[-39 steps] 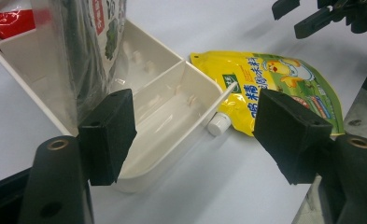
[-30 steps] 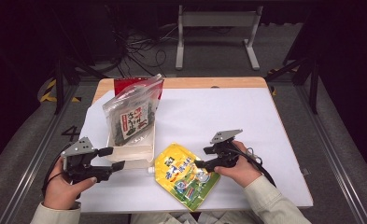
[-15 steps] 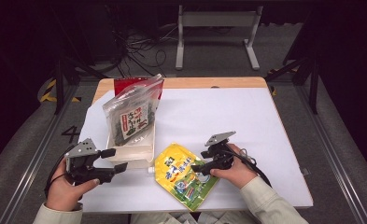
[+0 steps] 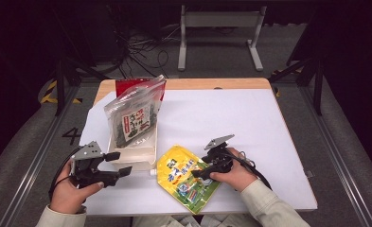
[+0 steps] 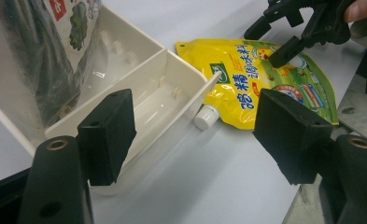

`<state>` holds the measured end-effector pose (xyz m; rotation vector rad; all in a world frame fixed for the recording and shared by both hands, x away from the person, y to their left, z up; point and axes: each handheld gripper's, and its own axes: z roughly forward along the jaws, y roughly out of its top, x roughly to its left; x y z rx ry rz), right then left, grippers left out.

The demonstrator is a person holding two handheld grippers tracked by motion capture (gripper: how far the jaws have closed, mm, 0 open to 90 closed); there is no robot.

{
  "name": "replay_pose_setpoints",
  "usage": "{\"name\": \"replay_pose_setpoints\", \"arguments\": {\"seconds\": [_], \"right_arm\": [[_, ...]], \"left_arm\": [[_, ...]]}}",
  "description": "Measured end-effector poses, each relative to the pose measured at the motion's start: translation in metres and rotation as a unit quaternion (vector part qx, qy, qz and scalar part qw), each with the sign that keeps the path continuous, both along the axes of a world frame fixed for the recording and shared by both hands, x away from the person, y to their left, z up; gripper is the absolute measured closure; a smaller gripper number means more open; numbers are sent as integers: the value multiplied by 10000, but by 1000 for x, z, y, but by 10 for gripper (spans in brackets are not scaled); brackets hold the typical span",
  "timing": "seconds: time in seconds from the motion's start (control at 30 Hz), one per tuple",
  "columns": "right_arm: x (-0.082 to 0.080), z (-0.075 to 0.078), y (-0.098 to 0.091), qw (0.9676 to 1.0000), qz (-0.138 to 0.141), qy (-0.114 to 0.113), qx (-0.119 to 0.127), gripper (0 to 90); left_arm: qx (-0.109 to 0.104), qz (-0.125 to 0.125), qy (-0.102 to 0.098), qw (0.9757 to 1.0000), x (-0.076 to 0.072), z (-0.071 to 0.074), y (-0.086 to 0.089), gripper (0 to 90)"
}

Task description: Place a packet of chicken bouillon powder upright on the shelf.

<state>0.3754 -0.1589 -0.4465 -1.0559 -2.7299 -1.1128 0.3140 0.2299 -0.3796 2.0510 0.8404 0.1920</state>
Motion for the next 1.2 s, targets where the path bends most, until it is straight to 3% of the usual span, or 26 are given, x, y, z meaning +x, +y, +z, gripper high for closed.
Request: {"name": "replay_pose_setpoints", "arguments": {"seconds": [0.2,0.5,0.6,0.67,0.8,1.2], "right_arm": [[-1,-1,4,10000,16,-40,-17,252],[-1,-2,1,9998,-167,-69,57,375],[-1,-3,-2,9997,-204,-89,125,440],[0,-4,-3,9997,-177,-36,192,554],[-2,-5,0,9997,-30,29,234,670],[-11,2,7,9996,97,-279,-47,769]], "left_arm": [[2,45,29,10000,-1,-1,-1,299],[65,1,-12,10000,0,-1,-3,299],[86,-24,-15,10000,1,-2,-4,300],[103,-23,-14,9999,1,-2,-5,299],[86,-11,9,10000,0,-2,-5,300],[71,-25,49,10000,1,-3,-6,300]]}}
